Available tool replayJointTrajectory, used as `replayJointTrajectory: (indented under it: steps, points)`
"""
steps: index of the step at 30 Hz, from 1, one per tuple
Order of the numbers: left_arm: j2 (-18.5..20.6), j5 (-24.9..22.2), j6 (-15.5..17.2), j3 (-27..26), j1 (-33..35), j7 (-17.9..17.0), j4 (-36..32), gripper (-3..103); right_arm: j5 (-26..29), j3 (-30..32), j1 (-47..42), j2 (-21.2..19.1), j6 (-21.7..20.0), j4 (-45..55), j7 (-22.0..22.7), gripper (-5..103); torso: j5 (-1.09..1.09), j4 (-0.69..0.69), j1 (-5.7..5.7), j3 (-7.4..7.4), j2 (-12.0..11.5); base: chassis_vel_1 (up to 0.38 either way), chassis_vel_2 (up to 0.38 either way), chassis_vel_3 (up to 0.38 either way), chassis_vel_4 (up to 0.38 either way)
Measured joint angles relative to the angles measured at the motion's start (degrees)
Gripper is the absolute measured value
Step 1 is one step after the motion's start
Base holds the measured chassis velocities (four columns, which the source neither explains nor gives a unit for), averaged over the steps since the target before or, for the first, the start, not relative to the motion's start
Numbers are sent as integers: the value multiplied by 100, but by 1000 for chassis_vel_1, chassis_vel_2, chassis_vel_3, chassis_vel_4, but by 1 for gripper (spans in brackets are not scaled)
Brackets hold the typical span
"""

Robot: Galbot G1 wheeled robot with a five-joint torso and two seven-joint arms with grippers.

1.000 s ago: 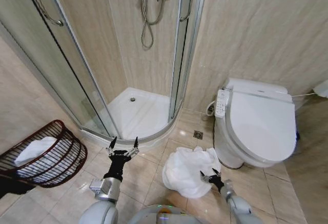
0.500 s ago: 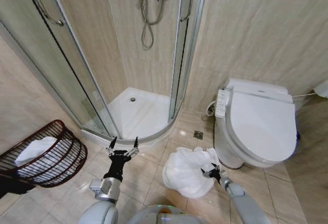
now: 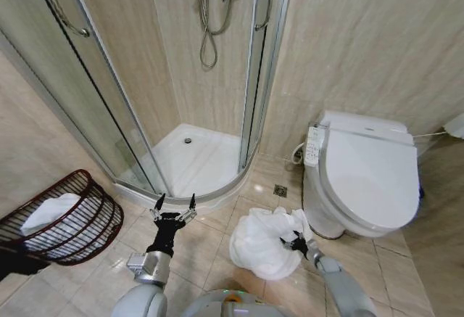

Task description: Discard the used towel into the hamper.

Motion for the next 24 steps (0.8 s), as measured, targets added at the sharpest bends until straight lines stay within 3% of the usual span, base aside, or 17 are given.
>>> replayJointTrajectory:
  steps: [2, 5, 8, 12, 15, 24]
  points:
    - [0, 0, 0, 0, 0, 0, 0, 100, 86, -4, -45, -2, -22, 76, 6, 61, 0, 0, 0, 0, 0, 0, 0, 0, 0]
    - [0, 0, 0, 0, 0, 0, 0, 100, 229, -25, -120, -8, -116, 222, 22, 56, 0, 0, 0, 0, 0, 0, 0, 0, 0]
    - [0, 0, 0, 0, 0, 0, 0, 100, 375, -31, -219, -17, -157, 403, 28, 39, 1, 0, 0, 0, 1, 0, 0, 0, 0]
    - [0, 0, 0, 0, 0, 0, 0, 100, 589, -26, -329, -41, -224, 600, -49, 28, 2, 0, 0, 0, 1, 0, 0, 0, 0]
    - [0, 0, 0, 0, 0, 0, 0, 100, 796, -11, -464, -74, -281, 798, -125, 14, 0, 0, 0, 0, 1, 0, 0, 0, 0]
    - [0, 0, 0, 0, 0, 0, 0, 100, 1001, 35, -663, -105, -322, 1093, -157, 8, 1, 0, 0, 0, 1, 0, 0, 0, 0]
